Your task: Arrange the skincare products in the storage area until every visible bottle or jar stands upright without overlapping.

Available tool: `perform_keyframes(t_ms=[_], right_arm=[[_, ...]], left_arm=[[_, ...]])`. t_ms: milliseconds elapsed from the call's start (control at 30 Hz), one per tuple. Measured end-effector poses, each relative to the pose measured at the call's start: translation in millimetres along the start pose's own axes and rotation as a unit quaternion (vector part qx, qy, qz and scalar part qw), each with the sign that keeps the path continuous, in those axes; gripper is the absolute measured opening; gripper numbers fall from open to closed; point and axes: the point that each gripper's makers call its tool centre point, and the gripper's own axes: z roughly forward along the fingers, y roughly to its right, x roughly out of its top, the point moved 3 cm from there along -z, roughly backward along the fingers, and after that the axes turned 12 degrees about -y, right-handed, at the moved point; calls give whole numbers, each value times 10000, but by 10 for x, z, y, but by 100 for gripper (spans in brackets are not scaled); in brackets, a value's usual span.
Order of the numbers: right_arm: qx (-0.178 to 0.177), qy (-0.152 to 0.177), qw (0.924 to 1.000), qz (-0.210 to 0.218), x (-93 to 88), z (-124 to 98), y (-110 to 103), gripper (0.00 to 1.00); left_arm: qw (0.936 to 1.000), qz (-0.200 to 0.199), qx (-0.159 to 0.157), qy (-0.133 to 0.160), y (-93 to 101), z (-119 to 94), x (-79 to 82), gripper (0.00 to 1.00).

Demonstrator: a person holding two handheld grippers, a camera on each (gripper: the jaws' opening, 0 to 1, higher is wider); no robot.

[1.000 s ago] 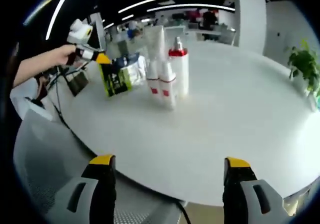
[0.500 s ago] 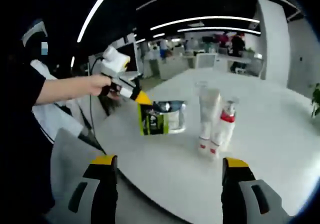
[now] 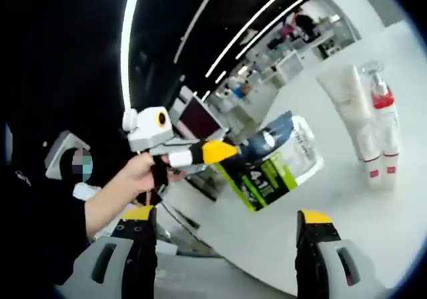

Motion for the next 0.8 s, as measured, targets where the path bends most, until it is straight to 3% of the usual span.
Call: perform_keyframes(t_ms=[233,433,700,800], right_arm=[[464,304,9975,449,61,94,-4,84],[722,638,9919,827,91,168,54,83],[881,1095,9817,1282,180,272,184,81],[1097,1282,9755,1414,268,297,184,78]], left_arm=[[9990,-38,-242,381,236,-249,141,1],[9981,21,-315,533,365,-351,212,1],[9954,-36,-508,810,434,-487,317,1],[9942,-29,-564,916,473,-548,356,1]])
